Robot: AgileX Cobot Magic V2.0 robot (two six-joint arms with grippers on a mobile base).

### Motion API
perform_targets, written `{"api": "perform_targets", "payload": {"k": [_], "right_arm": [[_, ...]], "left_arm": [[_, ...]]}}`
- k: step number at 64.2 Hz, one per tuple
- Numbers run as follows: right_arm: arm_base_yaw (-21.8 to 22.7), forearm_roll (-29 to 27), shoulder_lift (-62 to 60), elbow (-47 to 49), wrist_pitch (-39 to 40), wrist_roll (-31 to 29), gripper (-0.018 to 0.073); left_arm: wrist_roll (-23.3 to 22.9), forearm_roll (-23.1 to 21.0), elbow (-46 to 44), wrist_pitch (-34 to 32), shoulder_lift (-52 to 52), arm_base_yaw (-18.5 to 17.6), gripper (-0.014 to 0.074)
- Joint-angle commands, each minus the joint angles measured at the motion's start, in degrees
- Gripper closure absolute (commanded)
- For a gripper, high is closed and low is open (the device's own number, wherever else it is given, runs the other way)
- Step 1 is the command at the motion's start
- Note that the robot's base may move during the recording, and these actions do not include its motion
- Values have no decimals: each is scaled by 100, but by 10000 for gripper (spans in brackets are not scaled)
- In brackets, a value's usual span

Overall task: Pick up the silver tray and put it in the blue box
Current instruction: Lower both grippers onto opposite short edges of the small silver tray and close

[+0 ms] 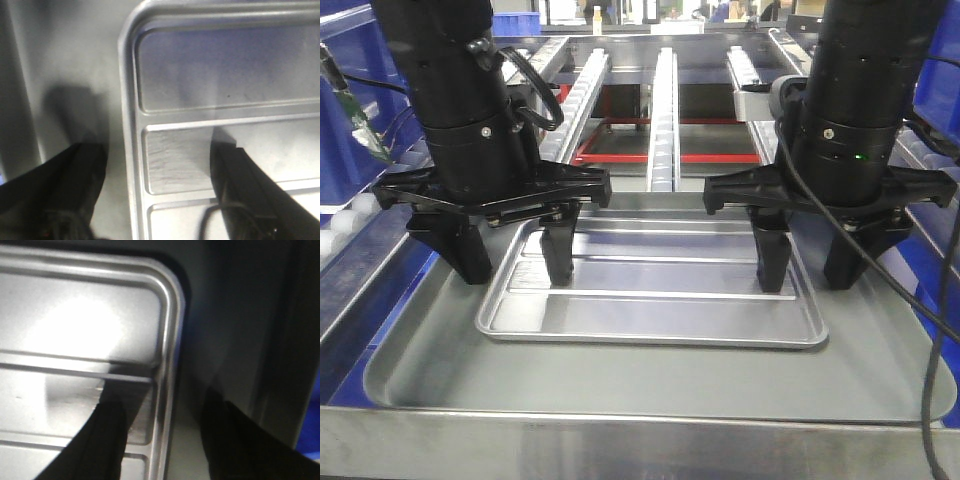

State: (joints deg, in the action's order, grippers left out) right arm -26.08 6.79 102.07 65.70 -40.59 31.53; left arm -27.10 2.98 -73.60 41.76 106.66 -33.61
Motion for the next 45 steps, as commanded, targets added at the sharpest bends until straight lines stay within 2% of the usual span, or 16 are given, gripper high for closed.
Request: {"api": "perform_targets", "payload": {"k": [1,11,22,26,30,45], "right_arm": [[43,114,-170,163,246,-4,124],[43,114,-162,163,209,-4,277],[43,114,-158,163,211,-4,522],[43,114,-158,163,211,-4,498],[43,114,-158,163,211,-4,503],[43,118,-409,163,98,-4,503]], "left_arm": [[-55,94,-125,-135,-166,9,256],[-55,106,-125,-35,-166,9,378],[-55,106,-125,39,-166,9,615],[-55,116,-125,67,-166,9,713],[-55,127,-125,105,-166,9,690],[-55,318,-313,544,-270,9,693]]}}
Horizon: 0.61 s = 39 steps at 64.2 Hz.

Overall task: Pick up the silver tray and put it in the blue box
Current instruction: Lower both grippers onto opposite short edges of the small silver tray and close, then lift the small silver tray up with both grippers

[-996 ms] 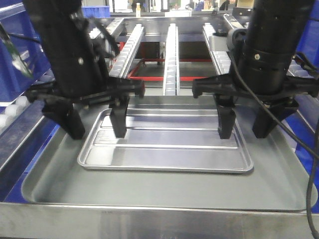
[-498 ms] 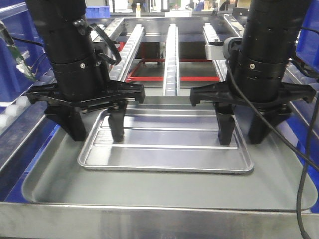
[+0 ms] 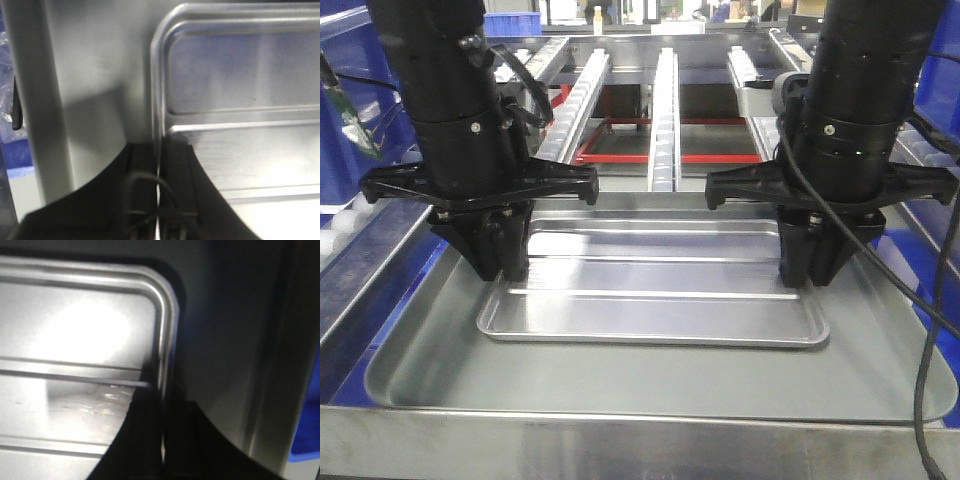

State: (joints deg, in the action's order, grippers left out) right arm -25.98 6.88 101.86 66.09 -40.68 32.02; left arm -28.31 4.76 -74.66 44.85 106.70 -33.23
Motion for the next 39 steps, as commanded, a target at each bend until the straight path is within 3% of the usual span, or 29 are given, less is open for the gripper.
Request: {"api": "perform_targets", "payload": {"k": [1,26,39], "right_arm": [[33,109,-419,124,92,-54,503],[27,559,-1933,124,-650,-50,503],[27,559,-2634,124,-918,-50,503]], "left_arm": [[67,151,-230,290,-306,-29,693],[67,226,-426,770,-1626,-100,693],[13,352,-426,931,-2257,-311,693]]}}
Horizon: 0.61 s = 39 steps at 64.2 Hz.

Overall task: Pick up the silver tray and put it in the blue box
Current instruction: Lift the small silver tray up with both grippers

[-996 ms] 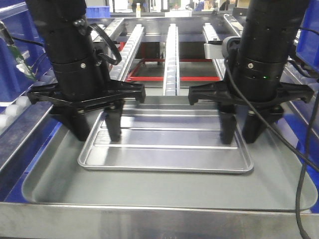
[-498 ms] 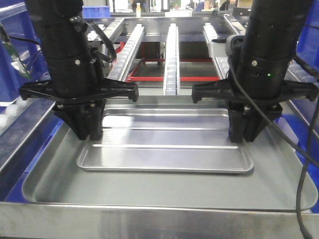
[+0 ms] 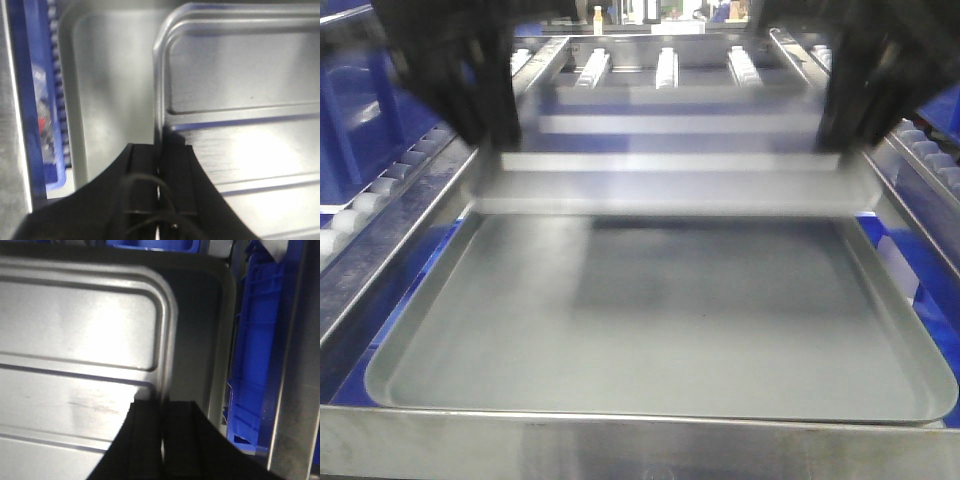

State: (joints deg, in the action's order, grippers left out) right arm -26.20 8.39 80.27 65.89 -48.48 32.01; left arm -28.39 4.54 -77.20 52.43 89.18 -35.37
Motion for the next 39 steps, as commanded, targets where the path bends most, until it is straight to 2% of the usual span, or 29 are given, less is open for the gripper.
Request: {"api": "perform_targets", "payload": {"k": [1,11,39], "right_arm": [[49,408,-538,144,-149,-49,503],[49,408,-867,144,-206,-49,503],[49,413,-941,144,-300,-49,503]], "left_arm": [[-5,388,-173,184,-537,-118,693],[-80,442,-173,209,-746,-253,693],[-80,441,-173,234,-735,-254,693]]}}
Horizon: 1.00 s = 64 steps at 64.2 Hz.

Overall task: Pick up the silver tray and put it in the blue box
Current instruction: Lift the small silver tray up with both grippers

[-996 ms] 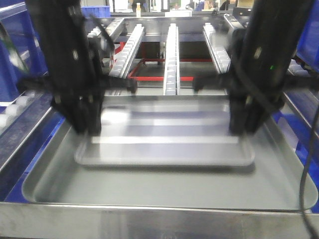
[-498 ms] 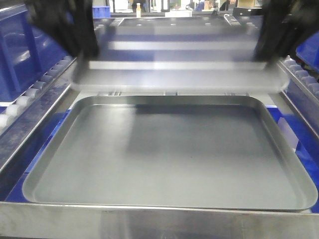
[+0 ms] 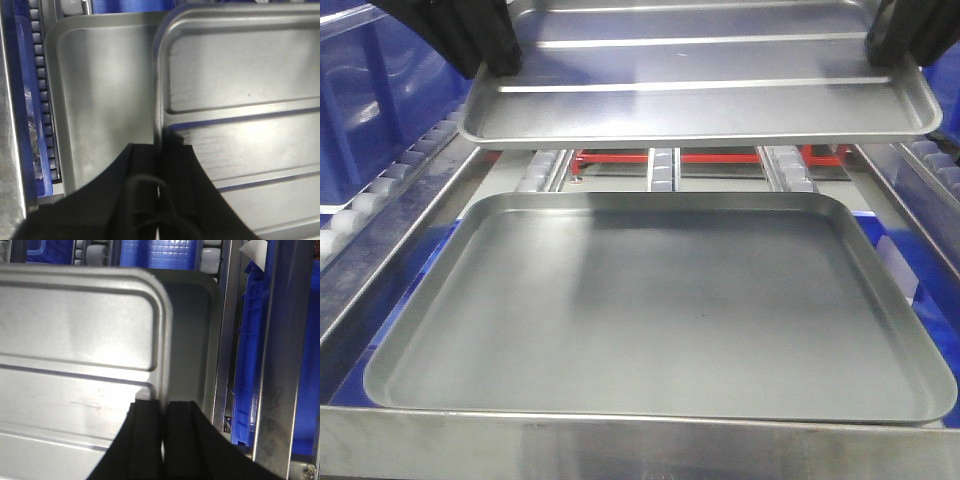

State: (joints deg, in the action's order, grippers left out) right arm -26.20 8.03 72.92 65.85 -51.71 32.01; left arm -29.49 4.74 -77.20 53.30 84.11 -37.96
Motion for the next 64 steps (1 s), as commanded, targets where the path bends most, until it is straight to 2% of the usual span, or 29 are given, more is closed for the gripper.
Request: {"api": "perform_targets", "payload": {"k": [1,64], "right_arm": [[49,449,-205,147,19,-49,503],[49,449,-205,147,13,-49,503]], "left_arm": [[30,420,-173,148,-227,5,693],[30,420,-173,148,-227,5,693]]}}
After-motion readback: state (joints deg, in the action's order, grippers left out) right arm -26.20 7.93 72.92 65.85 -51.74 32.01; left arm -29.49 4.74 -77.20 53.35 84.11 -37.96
